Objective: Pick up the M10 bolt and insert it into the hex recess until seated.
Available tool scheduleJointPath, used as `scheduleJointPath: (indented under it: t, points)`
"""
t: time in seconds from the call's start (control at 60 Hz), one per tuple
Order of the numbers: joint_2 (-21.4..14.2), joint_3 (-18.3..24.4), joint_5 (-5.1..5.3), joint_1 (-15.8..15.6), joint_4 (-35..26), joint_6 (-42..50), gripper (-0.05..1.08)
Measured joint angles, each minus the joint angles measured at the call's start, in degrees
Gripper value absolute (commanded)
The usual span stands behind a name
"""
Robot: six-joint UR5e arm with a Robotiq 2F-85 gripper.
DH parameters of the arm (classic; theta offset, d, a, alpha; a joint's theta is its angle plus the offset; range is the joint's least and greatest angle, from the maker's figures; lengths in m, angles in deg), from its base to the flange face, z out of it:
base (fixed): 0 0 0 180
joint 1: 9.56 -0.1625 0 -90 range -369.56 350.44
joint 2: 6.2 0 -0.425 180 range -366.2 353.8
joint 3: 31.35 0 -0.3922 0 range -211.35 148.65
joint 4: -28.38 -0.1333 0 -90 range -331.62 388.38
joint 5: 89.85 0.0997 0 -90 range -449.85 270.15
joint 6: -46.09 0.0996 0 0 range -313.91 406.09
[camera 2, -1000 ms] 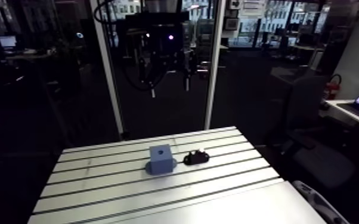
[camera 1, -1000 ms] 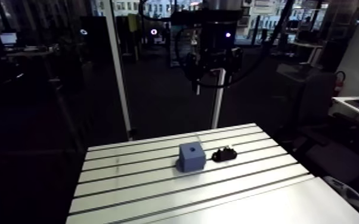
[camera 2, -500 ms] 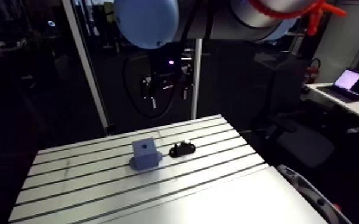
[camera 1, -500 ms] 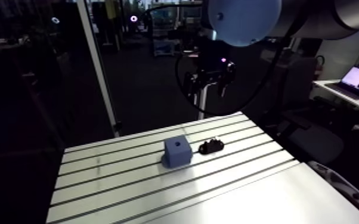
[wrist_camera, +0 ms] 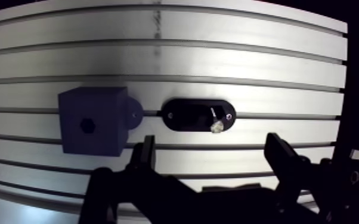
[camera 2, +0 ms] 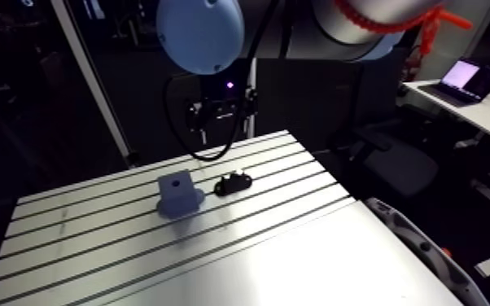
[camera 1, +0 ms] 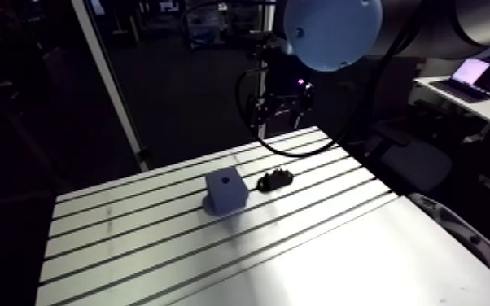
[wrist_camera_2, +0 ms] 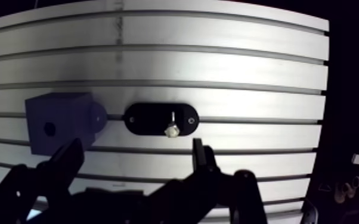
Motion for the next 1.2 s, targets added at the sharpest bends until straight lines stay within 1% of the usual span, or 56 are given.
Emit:
scheduleJointPath:
  t: [0.083,0.2,0.5,0.533,0.55,0.567,0.583,0.667,0.817,0.917,0.983,1.2]
  points:
    - [0.74,0.22,0.28,0.55,0.02,-0.12,0.01]
    - [1.68,0.56,0.39,0.95,0.03,-0.51,0.02]
    - [3.97,1.54,0.02,2.02,0.05,-1.70,0.07]
    - [4.15,1.58,-0.03,2.09,0.04,-1.75,0.08]
    - [4.21,1.60,-0.04,2.12,0.04,-1.77,0.12]
    - [4.29,1.62,-0.06,2.15,0.04,-1.78,0.12]
    - [4.35,1.63,-0.07,2.17,0.04,-1.79,0.15]
    - [4.66,1.62,-0.10,2.25,0.02,-1.82,0.18]
    - [4.90,1.35,-0.23,2.26,-0.01,-1.80,0.27]
    - [4.96,1.14,-0.43,2.25,0.02,-1.78,0.29]
    - [5.01,1.05,-0.56,2.24,0.05,-1.80,0.33]
    - [5.32,0.93,-0.74,2.26,0.17,-2.11,0.37]
